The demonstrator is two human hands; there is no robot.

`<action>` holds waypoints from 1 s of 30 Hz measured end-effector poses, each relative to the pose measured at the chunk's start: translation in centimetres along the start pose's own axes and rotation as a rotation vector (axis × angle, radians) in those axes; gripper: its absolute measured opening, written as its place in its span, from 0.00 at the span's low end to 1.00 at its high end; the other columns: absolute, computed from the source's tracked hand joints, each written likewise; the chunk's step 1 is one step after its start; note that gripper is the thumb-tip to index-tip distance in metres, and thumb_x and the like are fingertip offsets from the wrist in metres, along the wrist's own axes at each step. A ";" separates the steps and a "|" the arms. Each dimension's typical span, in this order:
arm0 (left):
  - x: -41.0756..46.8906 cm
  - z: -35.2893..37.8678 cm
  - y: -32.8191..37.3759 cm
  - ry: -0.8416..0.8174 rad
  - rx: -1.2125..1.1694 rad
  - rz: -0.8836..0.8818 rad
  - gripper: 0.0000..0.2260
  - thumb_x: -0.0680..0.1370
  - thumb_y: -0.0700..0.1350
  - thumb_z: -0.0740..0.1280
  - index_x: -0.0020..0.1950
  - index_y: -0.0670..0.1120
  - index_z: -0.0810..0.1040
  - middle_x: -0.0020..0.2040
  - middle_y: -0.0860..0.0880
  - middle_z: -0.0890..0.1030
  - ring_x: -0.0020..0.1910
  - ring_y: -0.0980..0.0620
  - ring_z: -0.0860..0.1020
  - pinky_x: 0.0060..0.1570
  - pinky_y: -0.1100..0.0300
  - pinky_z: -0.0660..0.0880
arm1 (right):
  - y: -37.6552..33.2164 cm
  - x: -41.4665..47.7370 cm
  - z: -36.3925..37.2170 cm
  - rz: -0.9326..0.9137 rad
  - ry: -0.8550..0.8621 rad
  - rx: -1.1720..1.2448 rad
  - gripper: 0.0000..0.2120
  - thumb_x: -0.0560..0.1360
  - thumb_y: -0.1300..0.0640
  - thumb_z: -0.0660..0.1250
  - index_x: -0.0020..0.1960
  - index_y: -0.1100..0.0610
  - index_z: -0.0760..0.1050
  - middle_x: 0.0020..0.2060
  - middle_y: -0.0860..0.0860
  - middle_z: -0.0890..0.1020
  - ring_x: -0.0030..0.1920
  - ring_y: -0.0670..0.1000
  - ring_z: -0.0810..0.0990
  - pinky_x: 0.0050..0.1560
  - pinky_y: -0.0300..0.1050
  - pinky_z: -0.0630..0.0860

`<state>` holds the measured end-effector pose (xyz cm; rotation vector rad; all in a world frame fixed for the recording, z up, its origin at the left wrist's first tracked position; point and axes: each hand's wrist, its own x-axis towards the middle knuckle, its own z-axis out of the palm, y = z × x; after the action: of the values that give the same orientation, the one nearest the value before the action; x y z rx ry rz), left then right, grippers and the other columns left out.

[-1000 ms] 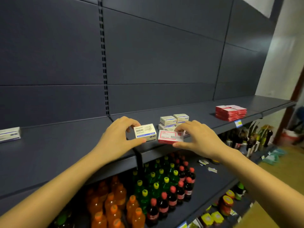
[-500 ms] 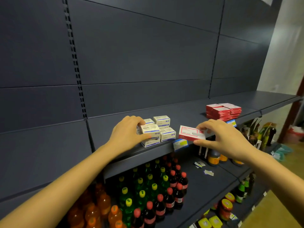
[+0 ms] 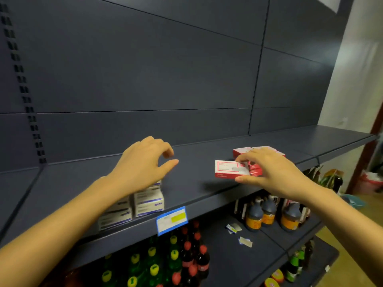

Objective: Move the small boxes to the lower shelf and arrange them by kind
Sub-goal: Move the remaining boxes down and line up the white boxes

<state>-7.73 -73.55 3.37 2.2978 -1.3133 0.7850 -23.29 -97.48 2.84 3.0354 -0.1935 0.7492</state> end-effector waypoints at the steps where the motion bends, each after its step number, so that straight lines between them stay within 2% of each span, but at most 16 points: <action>1: 0.9 0.8 0.5 -0.002 0.006 0.006 0.11 0.76 0.56 0.62 0.52 0.52 0.76 0.51 0.56 0.79 0.51 0.56 0.72 0.44 0.62 0.64 | 1.5 0.1 -0.2 0.017 0.006 0.009 0.23 0.70 0.40 0.67 0.62 0.46 0.72 0.60 0.45 0.76 0.59 0.47 0.70 0.51 0.37 0.63; 5: 3.6 3.2 2.5 -0.040 0.033 0.020 0.12 0.76 0.55 0.61 0.53 0.51 0.76 0.51 0.54 0.79 0.53 0.54 0.73 0.45 0.62 0.65 | 6.7 0.4 -0.4 0.097 -0.027 0.052 0.25 0.70 0.41 0.67 0.64 0.48 0.70 0.59 0.46 0.76 0.57 0.47 0.70 0.53 0.46 0.70; 10: 6.4 5.7 4.4 -0.088 0.065 0.007 0.14 0.76 0.56 0.61 0.58 0.51 0.74 0.53 0.55 0.78 0.53 0.54 0.73 0.48 0.62 0.67 | 11.6 2.4 0.5 0.086 -0.021 0.129 0.23 0.71 0.42 0.67 0.63 0.46 0.70 0.57 0.44 0.75 0.56 0.46 0.69 0.49 0.42 0.67; 14: 7.9 7.7 5.8 -0.074 0.073 -0.065 0.14 0.76 0.55 0.61 0.58 0.51 0.73 0.53 0.55 0.79 0.53 0.54 0.73 0.49 0.60 0.69 | 14.4 5.0 1.6 0.029 -0.047 0.200 0.19 0.70 0.42 0.68 0.59 0.45 0.73 0.54 0.42 0.76 0.54 0.45 0.69 0.50 0.43 0.67; 18: 8.9 9.3 7.3 -0.075 0.086 -0.166 0.14 0.76 0.55 0.61 0.57 0.50 0.74 0.52 0.55 0.79 0.53 0.55 0.72 0.48 0.60 0.70 | 16.6 8.2 2.2 -0.050 -0.148 0.288 0.17 0.68 0.44 0.71 0.56 0.45 0.76 0.52 0.43 0.79 0.53 0.47 0.74 0.55 0.50 0.73; 23: 9.5 9.8 8.7 -0.040 0.148 -0.280 0.13 0.76 0.56 0.62 0.56 0.50 0.74 0.52 0.56 0.78 0.51 0.55 0.72 0.46 0.62 0.67 | 17.6 11.8 3.1 -0.150 -0.247 0.334 0.14 0.70 0.45 0.70 0.54 0.46 0.76 0.50 0.41 0.77 0.53 0.45 0.75 0.56 0.51 0.74; 26: 9.1 9.8 9.4 -0.034 0.199 -0.342 0.14 0.76 0.56 0.62 0.57 0.50 0.75 0.51 0.55 0.77 0.47 0.57 0.70 0.45 0.63 0.66 | 17.9 13.1 4.0 -0.184 -0.341 0.360 0.15 0.71 0.46 0.70 0.56 0.47 0.75 0.52 0.44 0.77 0.53 0.47 0.76 0.55 0.49 0.75; 30: 7.9 9.4 10.1 -0.020 0.245 -0.421 0.13 0.76 0.56 0.62 0.55 0.51 0.75 0.51 0.55 0.78 0.51 0.55 0.73 0.46 0.61 0.67 | 18.2 14.0 4.4 -0.225 -0.474 0.325 0.16 0.73 0.47 0.67 0.59 0.47 0.73 0.57 0.48 0.78 0.53 0.49 0.78 0.52 0.44 0.73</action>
<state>-10.62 -89.11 1.59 2.6502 -0.7263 0.8104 -11.21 -117.36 5.03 3.4068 0.2961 0.0393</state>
